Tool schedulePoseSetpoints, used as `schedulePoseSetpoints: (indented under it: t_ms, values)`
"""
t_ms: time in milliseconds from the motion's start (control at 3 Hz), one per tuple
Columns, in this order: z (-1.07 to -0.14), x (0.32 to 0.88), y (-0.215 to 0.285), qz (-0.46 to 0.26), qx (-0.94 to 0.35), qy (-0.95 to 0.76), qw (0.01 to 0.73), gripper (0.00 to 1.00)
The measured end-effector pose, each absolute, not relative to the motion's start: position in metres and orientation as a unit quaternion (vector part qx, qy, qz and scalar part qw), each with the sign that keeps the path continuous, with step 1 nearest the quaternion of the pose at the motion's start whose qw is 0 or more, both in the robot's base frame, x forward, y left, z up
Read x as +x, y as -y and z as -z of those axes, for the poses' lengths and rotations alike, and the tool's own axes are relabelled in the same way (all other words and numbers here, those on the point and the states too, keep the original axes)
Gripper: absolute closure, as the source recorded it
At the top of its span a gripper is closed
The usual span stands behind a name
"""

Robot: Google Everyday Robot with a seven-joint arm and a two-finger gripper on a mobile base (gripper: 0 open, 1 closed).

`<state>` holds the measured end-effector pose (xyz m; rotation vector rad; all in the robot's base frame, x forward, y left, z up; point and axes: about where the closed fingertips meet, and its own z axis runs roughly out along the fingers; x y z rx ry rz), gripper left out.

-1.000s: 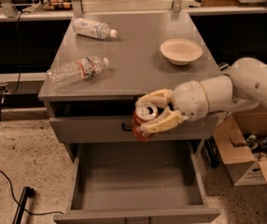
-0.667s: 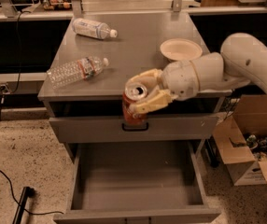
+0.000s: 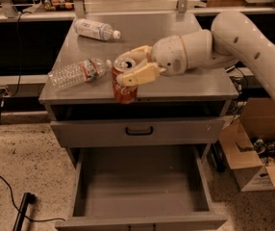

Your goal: Pick coke can from middle drawer and place on counter

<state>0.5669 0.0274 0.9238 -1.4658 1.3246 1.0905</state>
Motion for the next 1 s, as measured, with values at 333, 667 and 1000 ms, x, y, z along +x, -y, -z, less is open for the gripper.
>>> schedulePoseSetpoints:
  t_ms: [333,667,1000]
  values:
    - [-0.929,0.599,-0.03,-0.437,-0.538,-0.564,0.448,1.0]
    - [-0.928,0.621,-0.03,-0.421,-0.505,-0.595,0.462,1.0]
    - [-0.927,0.638,-0.027,-0.374,-0.497,-0.619,0.479,0.81]
